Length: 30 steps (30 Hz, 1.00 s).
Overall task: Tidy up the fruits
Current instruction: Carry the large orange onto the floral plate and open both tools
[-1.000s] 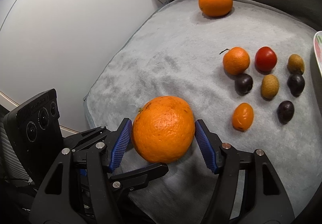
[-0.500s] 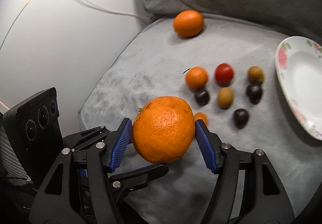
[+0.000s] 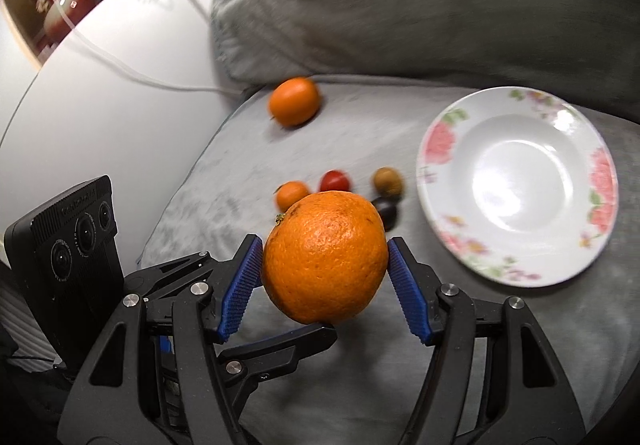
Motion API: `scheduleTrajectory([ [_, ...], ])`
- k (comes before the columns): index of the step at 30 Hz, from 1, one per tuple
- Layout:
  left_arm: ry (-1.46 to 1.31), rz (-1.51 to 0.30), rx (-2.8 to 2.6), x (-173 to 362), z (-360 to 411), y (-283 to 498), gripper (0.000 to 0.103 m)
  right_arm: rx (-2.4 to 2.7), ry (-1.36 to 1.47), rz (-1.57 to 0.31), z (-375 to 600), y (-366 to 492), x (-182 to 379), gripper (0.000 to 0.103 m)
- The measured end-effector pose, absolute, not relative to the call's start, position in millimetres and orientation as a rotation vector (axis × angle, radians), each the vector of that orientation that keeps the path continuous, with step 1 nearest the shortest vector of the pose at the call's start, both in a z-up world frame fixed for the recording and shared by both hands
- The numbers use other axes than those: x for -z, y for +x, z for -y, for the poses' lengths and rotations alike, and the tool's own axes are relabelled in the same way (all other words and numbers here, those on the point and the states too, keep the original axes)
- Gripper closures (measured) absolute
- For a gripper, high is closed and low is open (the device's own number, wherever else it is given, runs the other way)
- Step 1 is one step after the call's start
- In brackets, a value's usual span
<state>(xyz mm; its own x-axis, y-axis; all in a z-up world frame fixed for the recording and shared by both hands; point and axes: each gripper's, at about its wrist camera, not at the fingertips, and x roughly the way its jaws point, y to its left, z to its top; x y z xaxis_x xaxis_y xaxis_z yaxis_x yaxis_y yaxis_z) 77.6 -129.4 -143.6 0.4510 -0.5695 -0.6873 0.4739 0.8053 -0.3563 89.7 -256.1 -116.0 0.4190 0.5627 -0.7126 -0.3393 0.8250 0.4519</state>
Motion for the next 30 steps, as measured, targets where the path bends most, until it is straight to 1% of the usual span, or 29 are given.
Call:
scheduleTrajectory([
  [12,-0.076,-0.917,0.723,144,178,104,0.043,-0.473,0.328,-0.962,318,104,119,0.036],
  [21,-0.052,-0.936,0.739,148,202,114,0.043,-0.423,0.355,-0.967,339,111,126,0.036],
  [27,-0.034,-0.915,0.722,145,206,116,0.043,-0.396,0.364,-0.968,348,114,131,0.036],
  [30,-0.042,-0.893,0.708,139,199,118,0.043,-0.364,0.374,-0.923,357,112,123,0.036],
])
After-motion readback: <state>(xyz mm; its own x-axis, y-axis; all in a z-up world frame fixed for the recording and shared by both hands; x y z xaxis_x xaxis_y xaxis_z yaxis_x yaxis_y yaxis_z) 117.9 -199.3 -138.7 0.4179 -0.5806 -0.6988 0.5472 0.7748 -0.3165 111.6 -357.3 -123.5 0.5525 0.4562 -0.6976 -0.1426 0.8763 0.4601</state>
